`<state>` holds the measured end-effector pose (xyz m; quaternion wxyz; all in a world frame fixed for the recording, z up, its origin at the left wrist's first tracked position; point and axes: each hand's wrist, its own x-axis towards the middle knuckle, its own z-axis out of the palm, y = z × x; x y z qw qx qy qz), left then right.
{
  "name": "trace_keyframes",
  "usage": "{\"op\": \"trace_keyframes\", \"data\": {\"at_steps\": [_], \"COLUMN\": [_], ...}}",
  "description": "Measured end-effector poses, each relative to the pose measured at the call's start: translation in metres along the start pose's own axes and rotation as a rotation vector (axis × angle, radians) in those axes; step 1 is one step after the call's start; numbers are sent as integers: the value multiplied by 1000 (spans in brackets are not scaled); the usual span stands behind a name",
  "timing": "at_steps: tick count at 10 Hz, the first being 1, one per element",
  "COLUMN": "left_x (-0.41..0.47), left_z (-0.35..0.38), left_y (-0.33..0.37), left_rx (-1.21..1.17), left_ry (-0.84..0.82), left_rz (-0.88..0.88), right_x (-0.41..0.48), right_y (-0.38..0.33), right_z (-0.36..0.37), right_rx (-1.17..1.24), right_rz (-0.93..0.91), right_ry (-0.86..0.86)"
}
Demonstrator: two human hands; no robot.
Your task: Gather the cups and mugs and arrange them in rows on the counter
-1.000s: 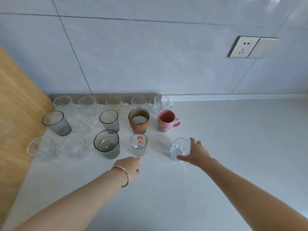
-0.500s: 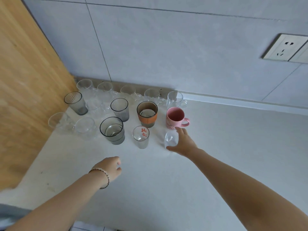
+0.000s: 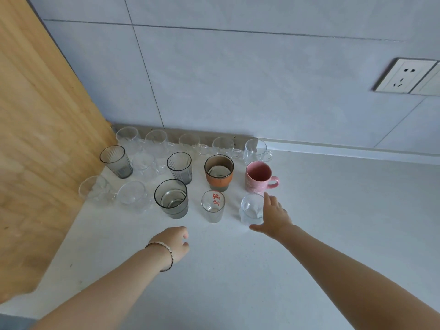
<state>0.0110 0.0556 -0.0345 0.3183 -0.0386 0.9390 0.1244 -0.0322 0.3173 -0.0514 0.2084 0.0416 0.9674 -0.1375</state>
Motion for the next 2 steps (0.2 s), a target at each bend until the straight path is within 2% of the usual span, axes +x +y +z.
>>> {"op": "trace_keyframes", "data": {"at_steps": [1, 2], "left_x": [0, -3], "left_z": [-16, -33], "left_y": [1, 1], "left_rx": [28, 41], "left_ry": [0, 7], "left_rz": [63, 134], "right_x": [-19, -39], "right_y": [-4, -11], "right_z": [-7, -24], "right_rx": [-140, -151], "right_rz": [168, 197], "right_ry": [17, -78]}}
